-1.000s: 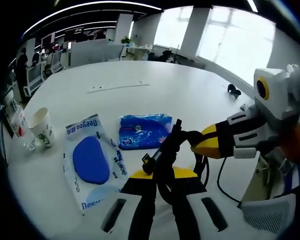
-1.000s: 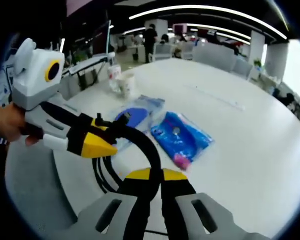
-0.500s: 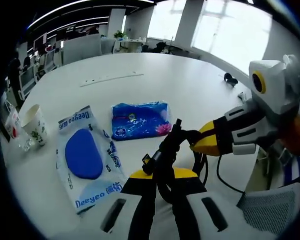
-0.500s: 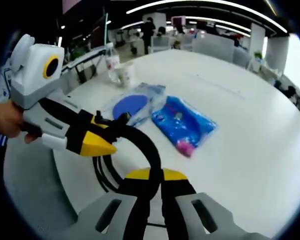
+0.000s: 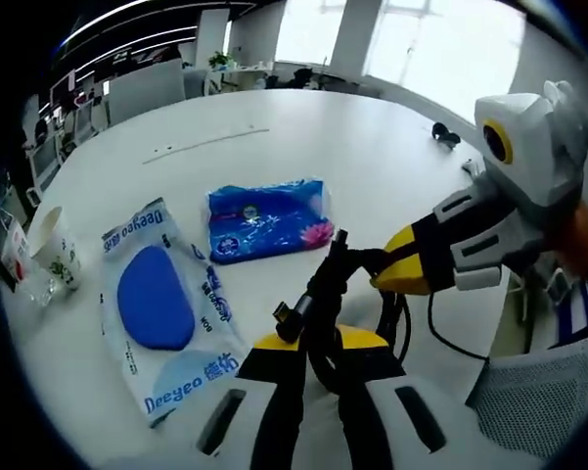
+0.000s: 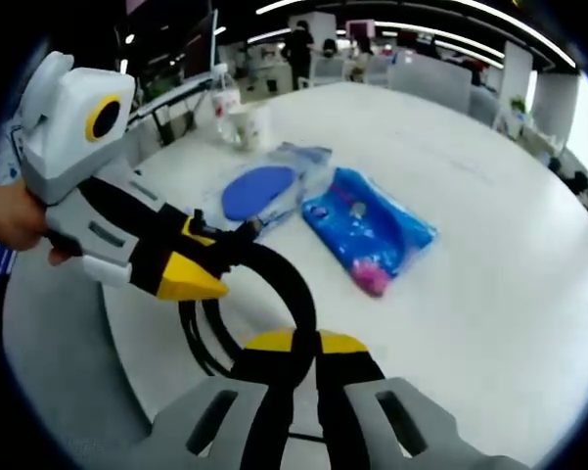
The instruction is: Arrange the tabletop items into an orderly group along one side of the table until the central work area is clear of visible clutter.
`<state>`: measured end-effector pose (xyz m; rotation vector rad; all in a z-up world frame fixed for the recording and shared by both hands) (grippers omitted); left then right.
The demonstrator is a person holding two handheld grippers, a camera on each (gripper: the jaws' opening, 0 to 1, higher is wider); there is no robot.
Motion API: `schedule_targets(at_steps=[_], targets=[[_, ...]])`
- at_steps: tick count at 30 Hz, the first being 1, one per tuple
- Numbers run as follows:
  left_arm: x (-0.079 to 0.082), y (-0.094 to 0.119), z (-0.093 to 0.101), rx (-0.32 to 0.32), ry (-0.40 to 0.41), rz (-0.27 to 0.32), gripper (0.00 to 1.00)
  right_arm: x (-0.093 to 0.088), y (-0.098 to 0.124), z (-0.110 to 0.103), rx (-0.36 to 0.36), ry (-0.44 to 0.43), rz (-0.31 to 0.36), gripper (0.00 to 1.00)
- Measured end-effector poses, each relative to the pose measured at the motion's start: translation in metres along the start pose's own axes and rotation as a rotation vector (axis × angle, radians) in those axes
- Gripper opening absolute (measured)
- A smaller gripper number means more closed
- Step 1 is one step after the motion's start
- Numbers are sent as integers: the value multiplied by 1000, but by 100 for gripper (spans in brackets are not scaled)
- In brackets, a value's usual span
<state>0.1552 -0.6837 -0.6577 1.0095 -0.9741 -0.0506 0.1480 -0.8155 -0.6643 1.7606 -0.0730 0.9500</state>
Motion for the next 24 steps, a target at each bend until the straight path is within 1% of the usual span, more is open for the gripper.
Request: schedule_targets(at_steps=[3, 16, 20, 24], targets=[[-2, -3, 0, 4, -18, -11, 10, -2, -3, 0, 0, 6, -10, 3], [-10, -10, -2, 21, -1, -46, 12, -5, -12, 0, 6, 20, -41, 3], [-13, -12, -1, 18, 8, -58, 13, -8, -16, 0, 12, 6, -55, 4], [-13, -15, -2, 25, 6, -61, 14, -9, -17, 0, 10, 0, -58, 4]])
Point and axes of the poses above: the point that each gripper's makers call its tool centre point, and the gripper's own axes: y roughly backward along the fingers, z roughly to its right, x roughly out of its top, the point moved 7 cm from there along y, roughly backward along the fingers, and after that the axes turned 2 degrees about -y, right-handed, at the moved point
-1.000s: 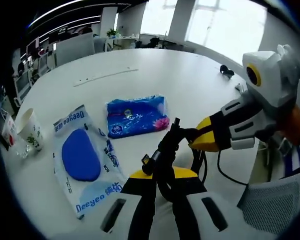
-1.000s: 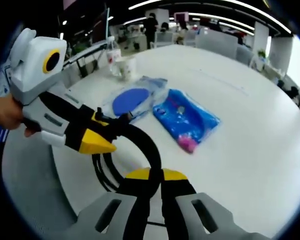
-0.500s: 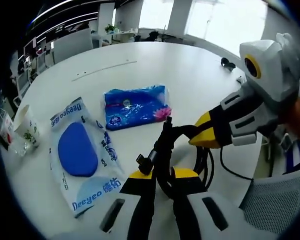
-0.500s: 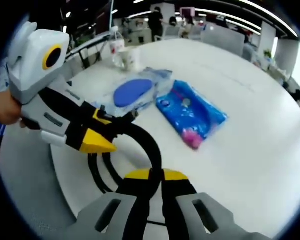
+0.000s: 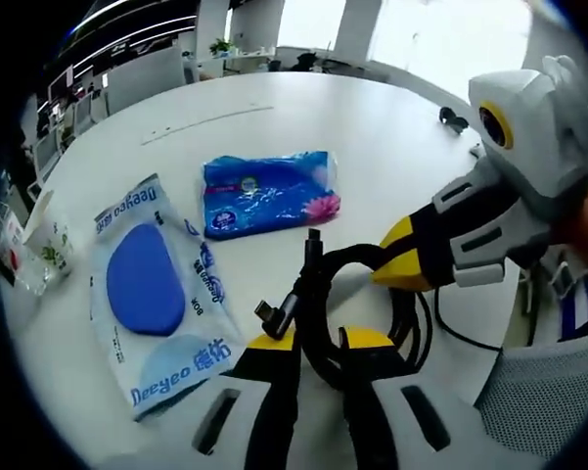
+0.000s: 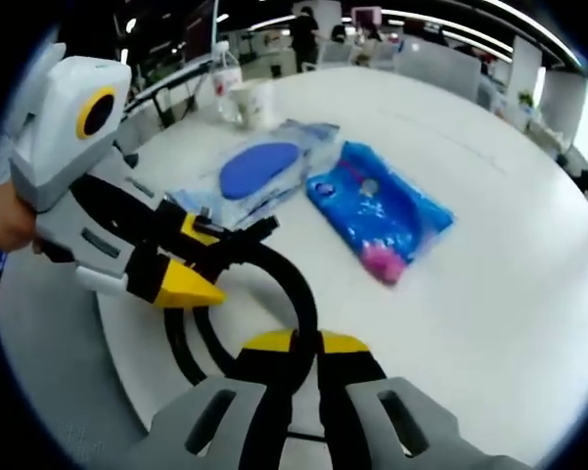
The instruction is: Arrange the tabletop items into an orderly group along one side of the table until the central work area is clear of visible clutter.
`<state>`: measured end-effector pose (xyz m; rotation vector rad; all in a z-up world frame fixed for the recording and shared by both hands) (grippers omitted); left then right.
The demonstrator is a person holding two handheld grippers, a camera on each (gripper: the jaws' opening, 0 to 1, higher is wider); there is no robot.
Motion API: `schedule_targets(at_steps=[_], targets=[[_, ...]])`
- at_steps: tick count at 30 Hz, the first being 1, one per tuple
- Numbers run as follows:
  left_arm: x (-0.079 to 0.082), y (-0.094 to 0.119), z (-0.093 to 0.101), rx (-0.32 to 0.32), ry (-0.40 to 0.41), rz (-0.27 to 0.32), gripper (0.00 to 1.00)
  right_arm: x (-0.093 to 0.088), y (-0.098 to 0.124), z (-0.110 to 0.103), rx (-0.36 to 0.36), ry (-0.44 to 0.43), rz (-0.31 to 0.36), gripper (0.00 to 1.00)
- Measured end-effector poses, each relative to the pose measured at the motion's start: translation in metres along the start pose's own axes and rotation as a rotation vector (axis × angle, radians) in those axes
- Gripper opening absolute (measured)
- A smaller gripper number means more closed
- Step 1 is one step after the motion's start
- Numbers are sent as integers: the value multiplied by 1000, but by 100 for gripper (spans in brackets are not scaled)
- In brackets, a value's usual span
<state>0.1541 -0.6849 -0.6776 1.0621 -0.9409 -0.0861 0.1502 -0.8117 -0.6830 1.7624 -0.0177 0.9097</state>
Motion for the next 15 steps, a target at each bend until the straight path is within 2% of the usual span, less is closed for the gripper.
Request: schedule_targets(at_steps=[8, 15], targets=[[-8, -7, 4, 3, 13, -50, 22, -2, -4, -1, 1, 0, -12, 4], [-7, -4, 3, 28, 20, -56, 23, -3, -5, 0, -4, -6, -12, 5]])
Point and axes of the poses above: the point that each gripper's makers call its tool centre point, and the gripper's own axes: y roughly backward along the fingers, z roughly to its right, x roughly out of its top, the point moved 7 cm from there along y, roughly backward along the fingers, and after that the axes turned 2 degrees about -y, right-handed, at the moved point
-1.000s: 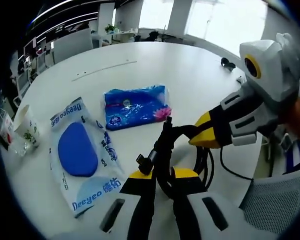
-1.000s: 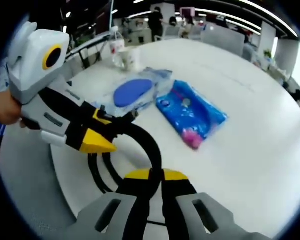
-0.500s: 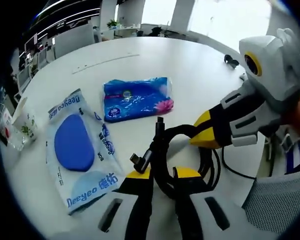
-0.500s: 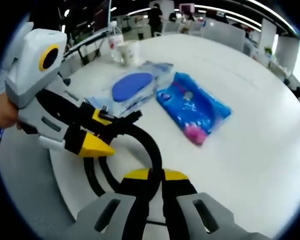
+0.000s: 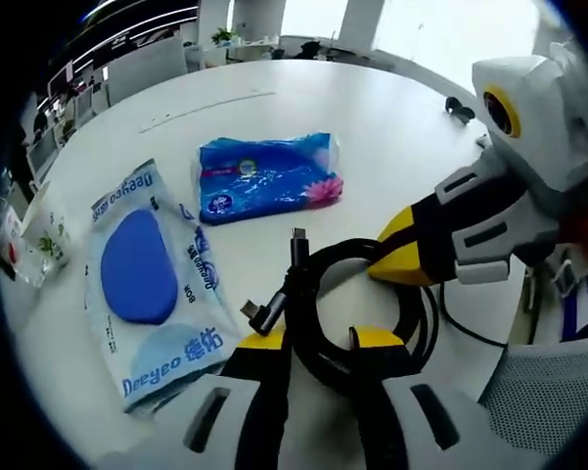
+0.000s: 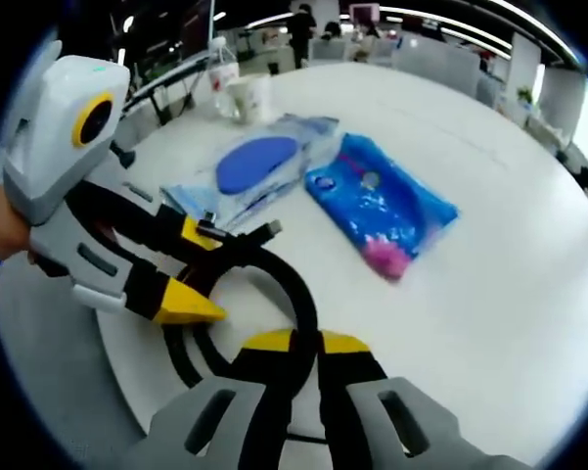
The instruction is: Arrange the tabletop items into an orderly group along one side of the table until the central work area is clear of visible clutter.
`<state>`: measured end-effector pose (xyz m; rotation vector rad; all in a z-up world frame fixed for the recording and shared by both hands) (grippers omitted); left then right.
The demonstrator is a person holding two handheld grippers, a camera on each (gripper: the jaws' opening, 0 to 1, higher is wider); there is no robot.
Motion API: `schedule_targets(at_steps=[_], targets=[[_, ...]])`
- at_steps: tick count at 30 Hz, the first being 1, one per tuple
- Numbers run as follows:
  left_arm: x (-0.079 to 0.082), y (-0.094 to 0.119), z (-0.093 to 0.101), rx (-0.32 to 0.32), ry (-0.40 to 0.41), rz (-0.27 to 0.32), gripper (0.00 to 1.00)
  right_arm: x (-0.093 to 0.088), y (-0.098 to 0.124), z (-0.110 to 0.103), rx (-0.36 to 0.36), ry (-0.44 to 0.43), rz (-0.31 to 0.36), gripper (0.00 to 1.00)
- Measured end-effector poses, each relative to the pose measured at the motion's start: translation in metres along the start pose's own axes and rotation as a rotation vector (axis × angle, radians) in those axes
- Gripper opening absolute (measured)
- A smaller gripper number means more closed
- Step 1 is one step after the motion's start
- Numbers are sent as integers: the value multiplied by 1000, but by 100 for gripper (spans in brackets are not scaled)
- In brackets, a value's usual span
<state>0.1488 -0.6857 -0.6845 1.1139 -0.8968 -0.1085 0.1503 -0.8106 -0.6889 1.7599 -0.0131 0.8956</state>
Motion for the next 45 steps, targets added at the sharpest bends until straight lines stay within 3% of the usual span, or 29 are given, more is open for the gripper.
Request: schedule_targets(at_steps=[6, 20, 26, 33, 40, 45], targets=[[-4, 5, 0, 30, 16, 0, 27, 0, 1, -1, 1, -5, 11, 4], [-9, 10, 1, -10, 32, -9, 24, -1, -1, 1, 18, 9, 8, 5], [-12, 13, 2, -32, 27, -6, 25, 7, 5, 3, 41, 0, 62, 6], [-11, 19, 3, -53, 13, 7, 24, 15, 10, 13, 34, -43, 111, 21], [7, 30, 1, -61, -38, 101, 21, 23, 13, 20, 23, -89, 158, 29], [16, 32, -6, -40, -69, 153, 26, 25, 17, 26, 16, -116, 185, 31]])
Point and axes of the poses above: the point that each gripper's makers call its tool centre point, and the gripper's own axes: y roughly backward along the fingers, z roughly to its right, x roughly out of its top, the point moved 7 cm from there along y, roughly backward along the fingers, and after that the axes turned 2 degrees about -y, right-handed, at the moved point
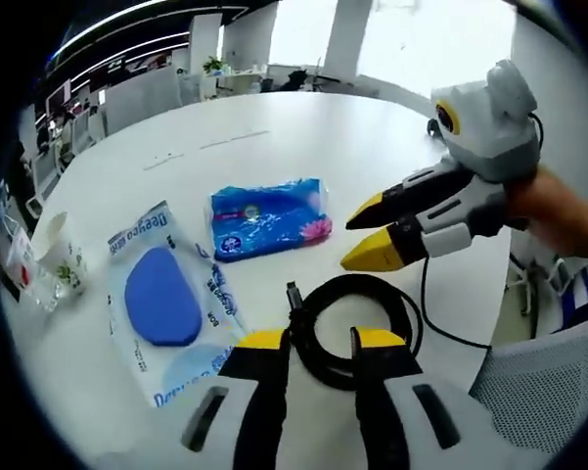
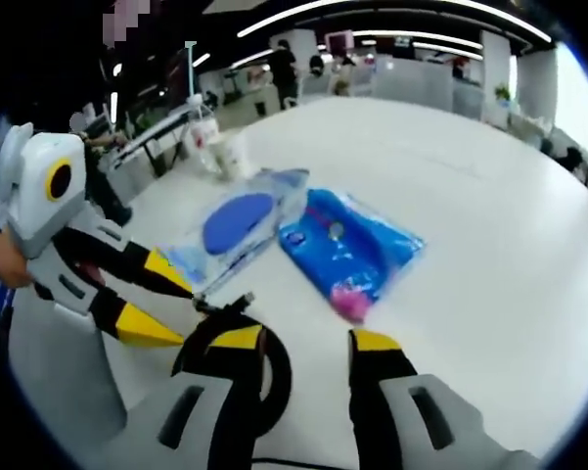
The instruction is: Arrange the tabletop items into an orderly group along one side of the table until the central work area is clear of visible clutter.
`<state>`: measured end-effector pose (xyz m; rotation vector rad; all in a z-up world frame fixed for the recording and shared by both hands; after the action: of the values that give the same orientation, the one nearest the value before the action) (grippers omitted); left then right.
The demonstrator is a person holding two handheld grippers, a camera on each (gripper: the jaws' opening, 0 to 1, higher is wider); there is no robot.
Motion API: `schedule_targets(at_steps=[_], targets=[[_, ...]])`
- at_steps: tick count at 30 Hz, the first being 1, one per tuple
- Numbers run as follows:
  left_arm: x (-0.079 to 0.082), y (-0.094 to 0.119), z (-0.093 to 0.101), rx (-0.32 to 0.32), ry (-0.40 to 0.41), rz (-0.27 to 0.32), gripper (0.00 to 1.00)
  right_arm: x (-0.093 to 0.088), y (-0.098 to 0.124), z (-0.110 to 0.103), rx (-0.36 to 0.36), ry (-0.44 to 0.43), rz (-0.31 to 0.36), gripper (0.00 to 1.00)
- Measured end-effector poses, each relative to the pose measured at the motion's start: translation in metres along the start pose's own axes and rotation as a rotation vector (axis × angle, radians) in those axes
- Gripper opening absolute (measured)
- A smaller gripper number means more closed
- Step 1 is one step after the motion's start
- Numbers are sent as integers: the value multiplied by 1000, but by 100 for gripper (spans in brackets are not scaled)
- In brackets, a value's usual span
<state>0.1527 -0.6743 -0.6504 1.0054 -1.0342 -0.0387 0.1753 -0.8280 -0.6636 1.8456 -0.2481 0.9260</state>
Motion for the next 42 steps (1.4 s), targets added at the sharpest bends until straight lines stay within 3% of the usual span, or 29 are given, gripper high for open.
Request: schedule_targets(at_steps=[6, 9, 11, 25, 42], targets=[[8, -2, -12, 62, -56, 40, 41, 3, 2, 5, -8, -10, 33, 44], [11, -5, -22, 105, -48, 50, 57, 5, 4, 7, -17, -1, 49, 48], [14, -6, -27, 122, -44, 58, 65, 5, 4, 9, -22, 2, 51, 49], [28, -20, -48, 178, -32, 93, 89, 8, 5, 25, -37, -24, 66, 47], [39, -38, -63, 175, -66, 68, 82, 13, 0, 39, -67, -10, 62, 33]])
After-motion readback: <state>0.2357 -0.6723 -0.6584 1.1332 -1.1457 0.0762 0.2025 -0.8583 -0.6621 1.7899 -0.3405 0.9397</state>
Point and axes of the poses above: the point that each gripper's makers call its tool centre point, and the gripper's own axes: y roughly backward along the fingers, z roughly to its right, x roughly out of its top, the point moved 7 cm from there along y, roughly backward along the fingers, and after that the axes turned 2 degrees about -y, right-handed, at the moved point
